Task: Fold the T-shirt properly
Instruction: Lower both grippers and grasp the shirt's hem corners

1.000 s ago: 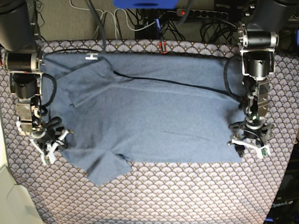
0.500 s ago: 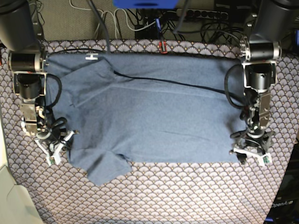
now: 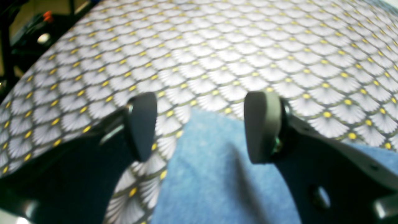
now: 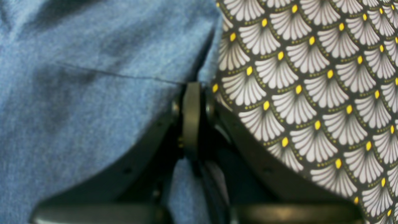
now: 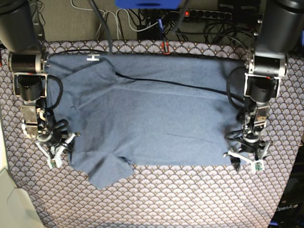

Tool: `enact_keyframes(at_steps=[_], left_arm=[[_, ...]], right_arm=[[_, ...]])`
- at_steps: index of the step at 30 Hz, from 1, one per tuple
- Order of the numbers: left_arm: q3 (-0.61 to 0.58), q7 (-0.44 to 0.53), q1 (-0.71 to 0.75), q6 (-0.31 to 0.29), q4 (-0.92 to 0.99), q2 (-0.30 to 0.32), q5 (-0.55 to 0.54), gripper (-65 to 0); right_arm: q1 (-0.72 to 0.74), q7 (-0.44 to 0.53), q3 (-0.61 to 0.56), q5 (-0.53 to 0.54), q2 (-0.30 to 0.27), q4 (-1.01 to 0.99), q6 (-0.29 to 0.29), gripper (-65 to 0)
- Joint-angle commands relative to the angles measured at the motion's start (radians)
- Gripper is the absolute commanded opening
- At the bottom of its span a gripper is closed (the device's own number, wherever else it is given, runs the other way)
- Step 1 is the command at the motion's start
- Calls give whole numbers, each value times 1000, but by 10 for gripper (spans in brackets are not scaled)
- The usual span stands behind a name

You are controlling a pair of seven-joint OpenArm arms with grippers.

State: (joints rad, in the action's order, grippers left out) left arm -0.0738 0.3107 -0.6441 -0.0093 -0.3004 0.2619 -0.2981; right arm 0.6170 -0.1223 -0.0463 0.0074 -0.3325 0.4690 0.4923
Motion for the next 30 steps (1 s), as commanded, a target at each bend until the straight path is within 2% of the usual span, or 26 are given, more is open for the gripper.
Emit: enact_keyframes(at_steps=[1, 12, 15, 18, 26, 30], left_arm=[[4, 38, -43, 7, 4, 14, -8, -224], [2, 29, -87, 6, 123, 6, -8, -224], [2, -48, -87, 4, 119, 3, -10, -224], [4, -83, -85, 4, 116, 0, -10, -223], [4, -97, -76, 4, 123, -19, -11, -222], [4, -130, -52, 4, 123, -20, -109, -222]], right_arm=[[30, 17, 3, 12, -14, 15, -4, -650], [17, 17, 3, 12, -17, 15, -4, -650], [17, 16, 3, 12, -17, 15, -4, -650], [17, 16, 3, 12, -17, 15, -4, -650], [17, 14, 3, 12, -17, 15, -4, -650], [17, 14, 3, 12, -18, 15, -4, -650]])
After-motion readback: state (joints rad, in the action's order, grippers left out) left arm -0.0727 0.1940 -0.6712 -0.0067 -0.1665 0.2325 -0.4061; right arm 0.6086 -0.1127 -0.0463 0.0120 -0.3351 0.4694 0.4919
